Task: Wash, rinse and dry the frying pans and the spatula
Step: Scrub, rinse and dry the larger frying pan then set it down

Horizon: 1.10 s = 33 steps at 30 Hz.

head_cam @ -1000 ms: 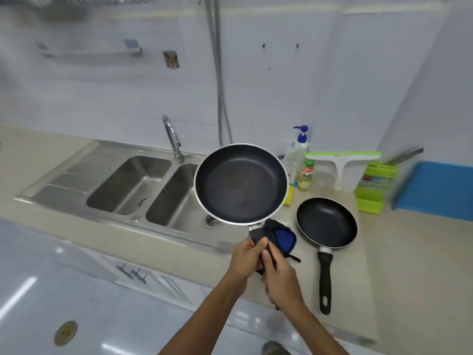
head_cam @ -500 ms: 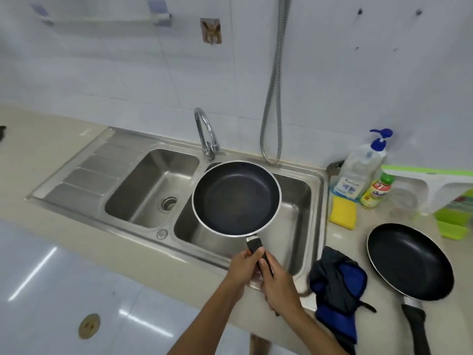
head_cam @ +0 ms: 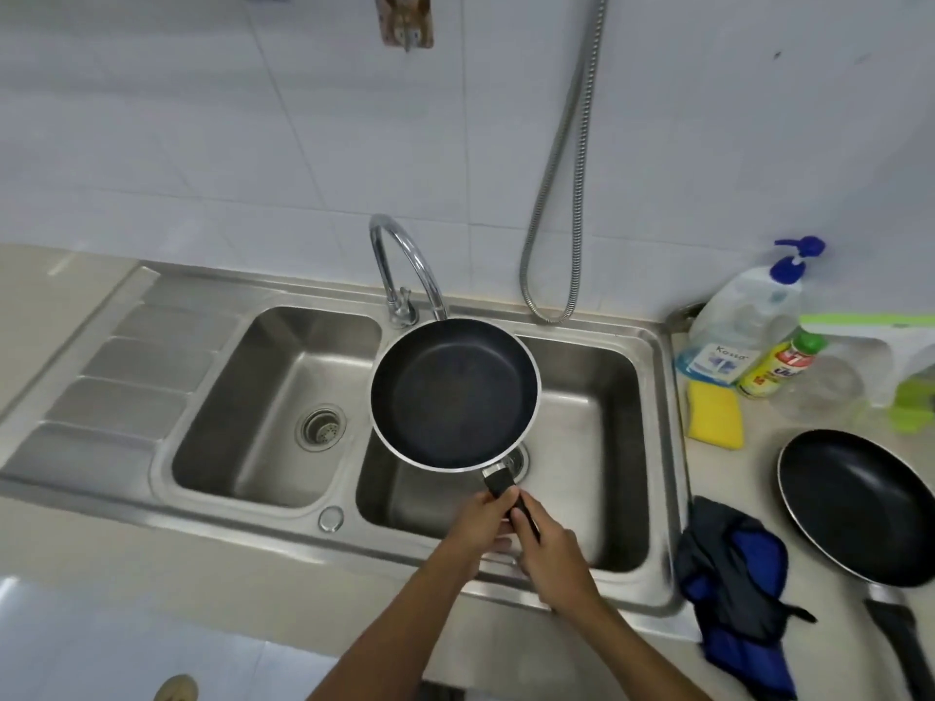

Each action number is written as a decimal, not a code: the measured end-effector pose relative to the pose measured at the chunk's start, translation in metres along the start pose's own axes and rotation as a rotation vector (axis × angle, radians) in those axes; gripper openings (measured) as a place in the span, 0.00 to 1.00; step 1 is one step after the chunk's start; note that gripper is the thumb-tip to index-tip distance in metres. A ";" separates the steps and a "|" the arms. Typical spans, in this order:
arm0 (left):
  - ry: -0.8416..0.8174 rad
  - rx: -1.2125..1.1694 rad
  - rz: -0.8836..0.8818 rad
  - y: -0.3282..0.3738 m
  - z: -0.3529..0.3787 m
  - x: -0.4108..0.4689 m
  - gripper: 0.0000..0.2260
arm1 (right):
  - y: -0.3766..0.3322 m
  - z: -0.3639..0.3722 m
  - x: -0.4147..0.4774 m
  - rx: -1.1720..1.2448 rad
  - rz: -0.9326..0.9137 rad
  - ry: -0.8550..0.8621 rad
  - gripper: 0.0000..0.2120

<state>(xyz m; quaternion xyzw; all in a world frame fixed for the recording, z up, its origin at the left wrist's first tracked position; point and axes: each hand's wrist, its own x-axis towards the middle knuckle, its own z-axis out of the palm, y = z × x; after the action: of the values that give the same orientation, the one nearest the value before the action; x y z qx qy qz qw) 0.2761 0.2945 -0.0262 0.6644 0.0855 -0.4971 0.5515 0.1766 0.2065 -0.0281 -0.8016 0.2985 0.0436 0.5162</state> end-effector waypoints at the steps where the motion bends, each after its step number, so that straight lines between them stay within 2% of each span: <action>1: -0.010 0.010 -0.001 0.001 -0.004 0.002 0.10 | 0.001 0.005 0.002 -0.001 0.005 0.015 0.15; 17: -0.160 0.129 -0.084 0.021 -0.027 0.029 0.06 | 0.007 0.020 0.015 -0.123 0.067 0.078 0.20; 20: -0.190 0.371 -0.107 0.037 -0.033 0.020 0.09 | 0.010 0.022 0.017 -0.126 0.077 0.083 0.21; 22: -0.229 0.716 -0.055 0.061 -0.047 0.016 0.15 | 0.013 0.024 0.019 -0.135 0.087 0.088 0.21; 23: -0.187 0.917 0.030 0.079 -0.057 0.017 0.17 | 0.014 0.024 0.020 -0.144 0.092 0.091 0.21; 25: 0.044 1.204 0.244 0.124 -0.081 0.025 0.20 | 0.016 0.025 0.021 -0.137 0.091 0.089 0.21; 29: 0.483 1.393 0.589 0.213 -0.115 0.059 0.15 | 0.017 0.027 0.020 -0.124 0.093 0.085 0.21; 31: 0.583 1.411 0.752 0.239 -0.126 0.079 0.15 | 0.018 0.028 0.020 -0.118 0.102 0.099 0.21; 33: 0.621 1.514 0.799 0.252 -0.138 0.097 0.20 | 0.017 0.027 0.019 -0.121 0.100 0.103 0.21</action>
<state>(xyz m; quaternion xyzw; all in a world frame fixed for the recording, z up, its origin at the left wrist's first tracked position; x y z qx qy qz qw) 0.5684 0.2698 0.0493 0.9332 -0.3556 0.0089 0.0513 0.1898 0.2161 -0.0618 -0.8167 0.3611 0.0459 0.4478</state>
